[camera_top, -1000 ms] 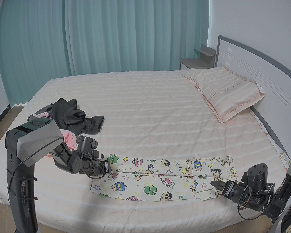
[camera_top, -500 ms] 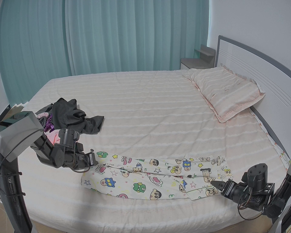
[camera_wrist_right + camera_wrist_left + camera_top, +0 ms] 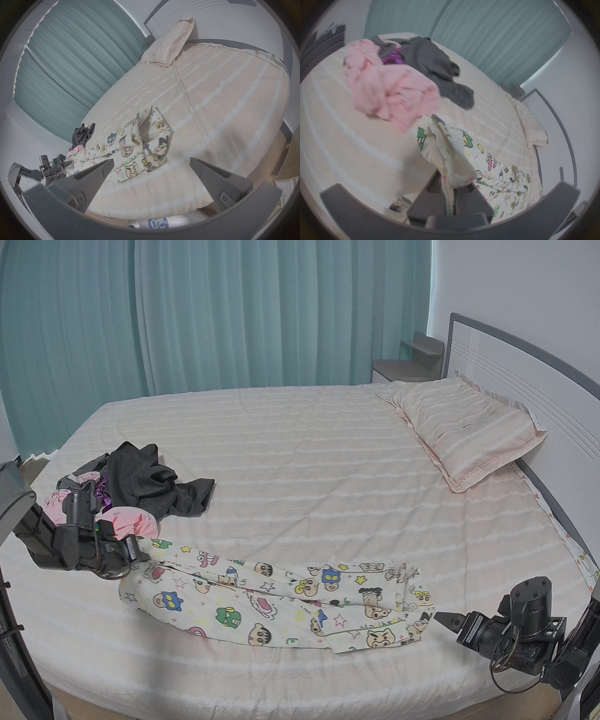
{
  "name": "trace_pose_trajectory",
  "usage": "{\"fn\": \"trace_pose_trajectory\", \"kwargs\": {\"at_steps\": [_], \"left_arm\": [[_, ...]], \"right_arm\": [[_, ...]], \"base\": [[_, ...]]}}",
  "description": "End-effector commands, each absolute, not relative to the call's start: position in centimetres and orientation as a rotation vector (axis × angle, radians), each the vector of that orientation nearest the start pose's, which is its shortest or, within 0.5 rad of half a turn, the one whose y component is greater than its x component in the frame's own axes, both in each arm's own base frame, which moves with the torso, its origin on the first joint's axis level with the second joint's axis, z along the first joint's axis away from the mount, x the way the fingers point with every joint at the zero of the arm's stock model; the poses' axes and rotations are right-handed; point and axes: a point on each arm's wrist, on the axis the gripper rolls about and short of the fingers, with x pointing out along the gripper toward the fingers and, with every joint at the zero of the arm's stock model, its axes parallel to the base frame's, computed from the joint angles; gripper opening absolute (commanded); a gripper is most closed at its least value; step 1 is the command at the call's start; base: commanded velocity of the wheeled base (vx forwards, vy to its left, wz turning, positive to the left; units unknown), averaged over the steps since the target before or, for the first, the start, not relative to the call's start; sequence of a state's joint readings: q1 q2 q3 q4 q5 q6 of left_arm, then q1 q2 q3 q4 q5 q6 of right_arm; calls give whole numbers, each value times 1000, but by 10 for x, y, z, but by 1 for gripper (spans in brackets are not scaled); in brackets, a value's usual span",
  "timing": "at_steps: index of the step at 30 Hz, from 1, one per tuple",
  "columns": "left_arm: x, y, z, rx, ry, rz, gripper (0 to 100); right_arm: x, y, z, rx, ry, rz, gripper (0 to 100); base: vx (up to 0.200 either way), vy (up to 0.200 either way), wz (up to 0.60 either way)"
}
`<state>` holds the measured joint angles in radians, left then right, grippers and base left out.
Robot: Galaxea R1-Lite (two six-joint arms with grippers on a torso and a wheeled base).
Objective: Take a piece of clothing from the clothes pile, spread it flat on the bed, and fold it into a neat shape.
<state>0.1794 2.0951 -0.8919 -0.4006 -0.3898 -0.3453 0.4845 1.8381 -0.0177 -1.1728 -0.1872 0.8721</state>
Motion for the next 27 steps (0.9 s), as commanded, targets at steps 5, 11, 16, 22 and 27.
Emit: {"fn": "trace_pose_trajectory", "kwargs": {"at_steps": [5, 11, 16, 22, 27], "left_arm": [[319, 147, 103, -651, 618, 84, 0], [310, 177, 130, -682, 579, 140, 0], [311, 154, 141, -675, 612, 110, 0], [322, 89, 155, -641, 686, 102, 0], [328, 26, 158, -600, 740, 25, 0]], "right_arm": [[167, 83, 38, 619, 704, -6, 100], [167, 83, 38, 618, 702, -6, 100], [167, 84, 38, 619, 702, -6, 100], [167, 84, 38, 618, 701, -4, 100], [167, 84, 38, 618, 701, -4, 100]], "base": [[0, 0, 0], [0, 0, 0], [0, 0, 0], [0, 0, 0], [0, 0, 0]]}}
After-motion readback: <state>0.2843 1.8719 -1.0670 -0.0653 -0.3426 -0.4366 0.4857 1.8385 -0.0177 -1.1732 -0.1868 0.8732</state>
